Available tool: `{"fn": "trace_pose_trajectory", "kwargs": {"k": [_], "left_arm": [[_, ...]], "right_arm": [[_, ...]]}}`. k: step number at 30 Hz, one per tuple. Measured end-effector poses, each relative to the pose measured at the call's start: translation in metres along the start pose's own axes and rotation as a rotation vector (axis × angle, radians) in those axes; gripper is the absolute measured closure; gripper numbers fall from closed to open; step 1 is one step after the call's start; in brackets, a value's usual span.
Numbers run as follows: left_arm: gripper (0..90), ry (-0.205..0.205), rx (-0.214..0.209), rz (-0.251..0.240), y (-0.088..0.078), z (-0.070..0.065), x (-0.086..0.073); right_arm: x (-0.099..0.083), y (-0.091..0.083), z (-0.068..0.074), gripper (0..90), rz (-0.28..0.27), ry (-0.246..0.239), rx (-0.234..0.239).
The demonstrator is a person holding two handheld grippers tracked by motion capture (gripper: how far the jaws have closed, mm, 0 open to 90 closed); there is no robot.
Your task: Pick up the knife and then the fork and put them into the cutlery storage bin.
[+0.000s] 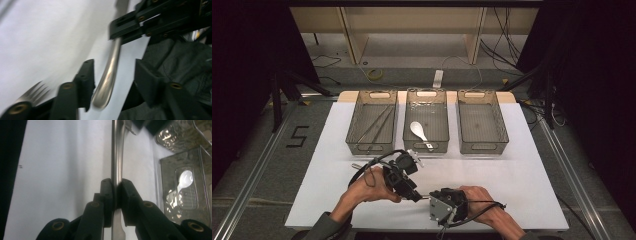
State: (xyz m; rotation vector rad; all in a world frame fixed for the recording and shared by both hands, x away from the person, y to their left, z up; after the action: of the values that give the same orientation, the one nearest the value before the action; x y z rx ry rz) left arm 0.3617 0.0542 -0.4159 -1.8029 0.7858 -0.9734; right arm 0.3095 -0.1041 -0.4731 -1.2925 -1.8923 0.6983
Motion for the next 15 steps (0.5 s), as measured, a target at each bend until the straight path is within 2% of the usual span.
{"fn": "trace_pose_trajectory", "kwargs": {"k": [4,5,6,9,10,14,15], "left_arm": [[36.8,-0.037,0.033,-0.062,-0.011,0.013,-0.009],[34.8,-0.040,0.038,-0.081,-0.014,0.015,-0.011],[32.9,-0.045,0.038,-0.103,-0.017,0.018,-0.013],[28.4,-0.067,0.063,-0.174,-0.022,0.027,-0.020],[27.5,-0.064,0.074,-0.194,-0.023,0.030,-0.022],[24.6,-0.101,0.114,-0.283,-0.025,0.040,-0.032],[23.9,-0.109,0.126,-0.299,-0.025,0.042,-0.035]], "right_arm": [[-0.007,-0.001,-0.008,81.8,0.002,0.051,0.019],[-0.008,-0.001,-0.008,81.8,-0.005,0.105,0.024],[-0.010,-0.001,-0.012,81.8,0.000,0.110,0.019],[-0.017,-0.002,-0.019,81.8,-0.006,0.212,0.035],[-0.021,-0.002,-0.022,81.8,0.000,0.236,0.038],[-0.035,-0.005,-0.038,81.9,0.007,0.328,0.046],[-0.038,-0.006,-0.041,81.8,0.001,0.373,0.041]]}}
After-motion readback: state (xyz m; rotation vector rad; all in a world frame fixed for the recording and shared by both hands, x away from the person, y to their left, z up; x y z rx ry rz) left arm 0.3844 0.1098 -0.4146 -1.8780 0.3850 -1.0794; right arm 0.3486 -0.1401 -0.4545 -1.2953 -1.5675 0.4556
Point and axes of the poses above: each handheld gripper's, and its own axes: y roughly forward along the jaws, x roughly out of its top, z roughly to its left, the point moved 3 cm from there along y, roughly forward along the jaws, and after that the axes turned 7 degrees about z, right-handed, at the moved point
